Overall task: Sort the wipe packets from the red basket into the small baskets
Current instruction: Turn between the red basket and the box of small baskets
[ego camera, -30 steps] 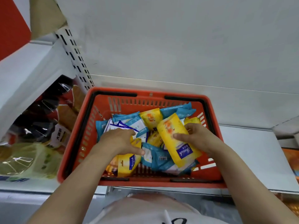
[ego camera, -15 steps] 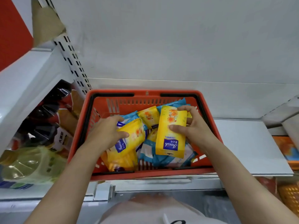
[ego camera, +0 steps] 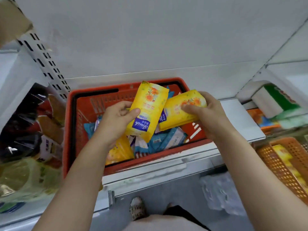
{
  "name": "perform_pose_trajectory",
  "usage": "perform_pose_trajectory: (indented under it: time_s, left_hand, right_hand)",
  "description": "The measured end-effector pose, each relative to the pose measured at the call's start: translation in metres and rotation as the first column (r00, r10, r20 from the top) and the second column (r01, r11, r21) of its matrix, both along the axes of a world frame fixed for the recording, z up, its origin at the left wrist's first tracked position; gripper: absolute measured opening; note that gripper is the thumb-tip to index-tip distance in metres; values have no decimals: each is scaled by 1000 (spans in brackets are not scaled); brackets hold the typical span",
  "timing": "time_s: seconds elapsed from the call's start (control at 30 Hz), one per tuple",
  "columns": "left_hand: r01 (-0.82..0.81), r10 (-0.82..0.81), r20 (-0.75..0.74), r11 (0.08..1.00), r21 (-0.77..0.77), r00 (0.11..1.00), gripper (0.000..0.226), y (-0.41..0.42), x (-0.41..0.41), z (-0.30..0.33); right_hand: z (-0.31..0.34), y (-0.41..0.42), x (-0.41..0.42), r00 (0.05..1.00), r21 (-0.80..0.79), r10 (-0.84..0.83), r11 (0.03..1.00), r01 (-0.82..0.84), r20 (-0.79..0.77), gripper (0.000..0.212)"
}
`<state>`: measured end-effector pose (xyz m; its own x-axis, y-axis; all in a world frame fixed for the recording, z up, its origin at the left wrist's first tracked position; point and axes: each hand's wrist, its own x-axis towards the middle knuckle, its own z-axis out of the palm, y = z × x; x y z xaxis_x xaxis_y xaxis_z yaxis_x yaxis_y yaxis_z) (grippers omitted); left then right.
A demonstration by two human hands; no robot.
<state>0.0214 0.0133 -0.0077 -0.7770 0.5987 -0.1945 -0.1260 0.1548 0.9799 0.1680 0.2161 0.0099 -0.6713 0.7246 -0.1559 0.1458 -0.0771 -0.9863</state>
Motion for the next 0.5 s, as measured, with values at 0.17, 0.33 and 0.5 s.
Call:
perform_pose_trajectory:
  time_s: [0.17,0.33,0.5]
  left_hand:
    - [102,-102,-4,993,54,995,12,24,46,4]
    - [198,-194,-53,978,69,980,13,69,120,14]
    - [342,-337,-69,937,78,939,12,130,242,10]
  right_hand:
    - [11,14,61,988,-59,-156,986,155,-13,51]
    - [16,36,166,962,17,-263,964,265,-81,62]
    - [11,55,313,909,16,-417,909,417,-19,41]
